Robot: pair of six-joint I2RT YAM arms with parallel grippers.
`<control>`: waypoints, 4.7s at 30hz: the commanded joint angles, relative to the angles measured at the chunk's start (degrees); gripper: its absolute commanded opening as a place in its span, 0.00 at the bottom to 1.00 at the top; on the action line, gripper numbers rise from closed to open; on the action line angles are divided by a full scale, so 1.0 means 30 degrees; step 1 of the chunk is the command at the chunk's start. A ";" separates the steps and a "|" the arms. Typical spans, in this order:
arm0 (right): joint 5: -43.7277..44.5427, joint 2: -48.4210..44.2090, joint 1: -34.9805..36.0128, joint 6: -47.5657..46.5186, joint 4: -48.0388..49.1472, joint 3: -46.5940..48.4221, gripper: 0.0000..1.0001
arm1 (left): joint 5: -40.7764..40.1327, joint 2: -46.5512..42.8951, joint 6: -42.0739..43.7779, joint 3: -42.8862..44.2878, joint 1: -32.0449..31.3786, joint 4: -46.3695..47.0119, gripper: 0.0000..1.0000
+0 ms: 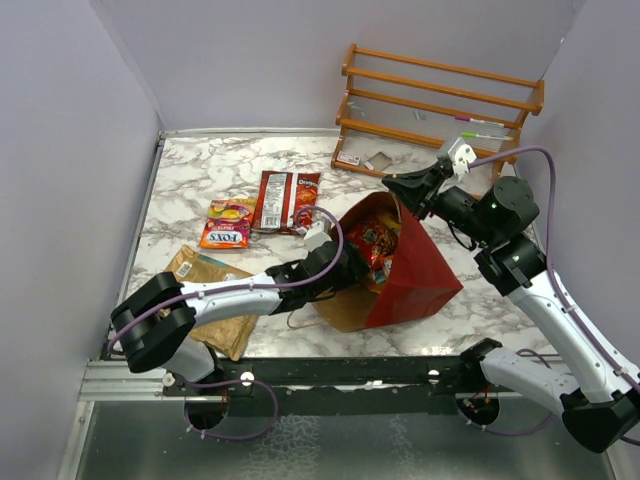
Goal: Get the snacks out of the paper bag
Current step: Take out the snack from the paper bag, then place the snack at the center of the board.
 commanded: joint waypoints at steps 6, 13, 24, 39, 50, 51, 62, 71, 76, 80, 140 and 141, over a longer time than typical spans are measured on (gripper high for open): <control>0.0384 -0.0924 0.0017 0.0094 0.2307 0.0144 0.02 | -0.0569 0.3046 -0.2932 0.1103 -0.0158 0.1551 0.53; 0.0506 -0.1240 0.0003 -0.0159 0.1780 0.0219 0.02 | -0.0778 0.4066 -0.2604 0.1913 -0.0187 0.2171 0.35; 0.2767 -0.2940 0.0018 -0.0617 0.0110 -0.1142 0.02 | -0.2378 0.0242 0.0862 0.2764 -0.0159 -0.0679 0.00; 0.8045 -0.3805 0.0000 0.0939 0.0268 -0.1675 0.02 | 0.0940 -0.2955 0.6372 0.6172 -0.0159 -0.1994 0.00; 0.9002 -0.3428 0.0018 0.1327 0.0457 -0.1993 0.02 | 0.2824 -0.3523 0.9012 1.0003 0.0080 -0.2825 0.00; 0.9353 -0.3451 0.0018 0.1361 0.0335 -0.1939 0.02 | 0.3259 -0.3734 0.9697 1.0397 0.0208 -0.2839 0.00; 1.0446 -0.4490 0.0003 0.1525 -0.0220 -0.2372 0.02 | 0.1874 -0.6228 1.8778 1.5834 0.0694 -0.6457 0.00; 1.0727 -0.4734 0.0016 0.1130 -0.0445 -0.2465 0.02 | -0.9459 -0.7516 2.2566 1.4805 0.1056 -0.8523 0.00; 1.0728 -0.4691 0.0014 0.1001 -0.0368 -0.2583 0.02 | -1.1181 -0.9935 2.2060 1.1327 0.1665 -0.7661 0.00; 1.0613 -0.4551 0.0011 0.0871 -0.0144 -0.2567 0.02 | -1.1252 -1.0193 2.0404 0.9578 0.2248 -0.9420 0.00; 1.0622 -0.4574 0.0003 0.0312 -0.0582 -0.2267 0.02 | -0.7261 -1.0686 0.1996 -0.2222 1.7711 -1.8523 0.12; 1.0618 -0.4572 0.0012 0.0319 -0.0604 -0.2251 0.02 | -0.7574 -1.0957 0.0917 -0.2370 1.7712 -1.9175 0.16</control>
